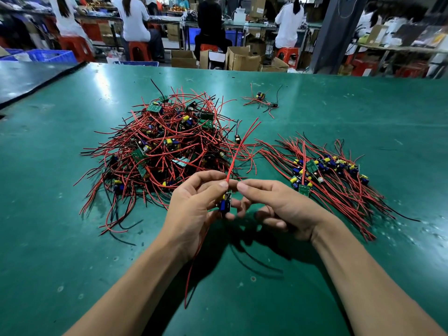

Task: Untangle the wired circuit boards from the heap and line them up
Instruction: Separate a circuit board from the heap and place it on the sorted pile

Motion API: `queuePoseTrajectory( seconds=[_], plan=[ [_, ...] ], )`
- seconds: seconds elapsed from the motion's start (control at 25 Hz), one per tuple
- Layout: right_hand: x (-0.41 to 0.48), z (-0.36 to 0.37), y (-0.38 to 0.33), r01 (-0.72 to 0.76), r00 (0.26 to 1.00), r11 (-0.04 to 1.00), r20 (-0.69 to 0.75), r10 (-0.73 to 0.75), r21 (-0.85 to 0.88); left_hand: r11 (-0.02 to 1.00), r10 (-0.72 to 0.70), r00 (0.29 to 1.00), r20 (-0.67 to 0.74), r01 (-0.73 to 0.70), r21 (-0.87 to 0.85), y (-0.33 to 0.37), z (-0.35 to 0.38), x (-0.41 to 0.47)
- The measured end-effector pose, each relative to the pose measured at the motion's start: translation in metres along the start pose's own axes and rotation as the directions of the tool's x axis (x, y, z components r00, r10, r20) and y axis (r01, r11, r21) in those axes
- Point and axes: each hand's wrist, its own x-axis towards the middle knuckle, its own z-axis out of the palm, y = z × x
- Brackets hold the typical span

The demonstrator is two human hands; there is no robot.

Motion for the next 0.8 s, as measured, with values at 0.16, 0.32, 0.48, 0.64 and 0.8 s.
queuePoseTrajectory(
  seconds=[0.16,0.32,0.48,0.64,0.8],
  plan=[
    [0.010,0.007,0.008,0.149,0.977,0.989,-0.156,-0.144,0.021,0.998,-0.009,1.000,-0.017,0.010,0.068,-0.002,-0.001,0.002],
    [0.014,0.007,0.014,0.228,0.934,0.972,-0.267,-0.237,-0.064,0.980,-0.025,1.000,-0.011,0.027,0.197,-0.009,-0.002,0.002],
    [0.016,0.006,0.017,0.200,0.918,0.975,-0.328,-0.222,-0.101,0.969,-0.071,0.997,0.018,0.065,0.238,-0.011,-0.001,0.004],
    [0.017,0.010,0.019,0.173,0.921,0.983,-0.346,-0.181,-0.054,0.957,-0.106,0.994,0.027,0.094,0.276,-0.013,0.000,0.004],
    [0.017,0.009,0.018,0.118,0.929,0.956,-0.309,-0.202,-0.270,0.931,-0.038,0.999,0.024,0.027,0.363,-0.017,-0.001,0.003]
  ],
)
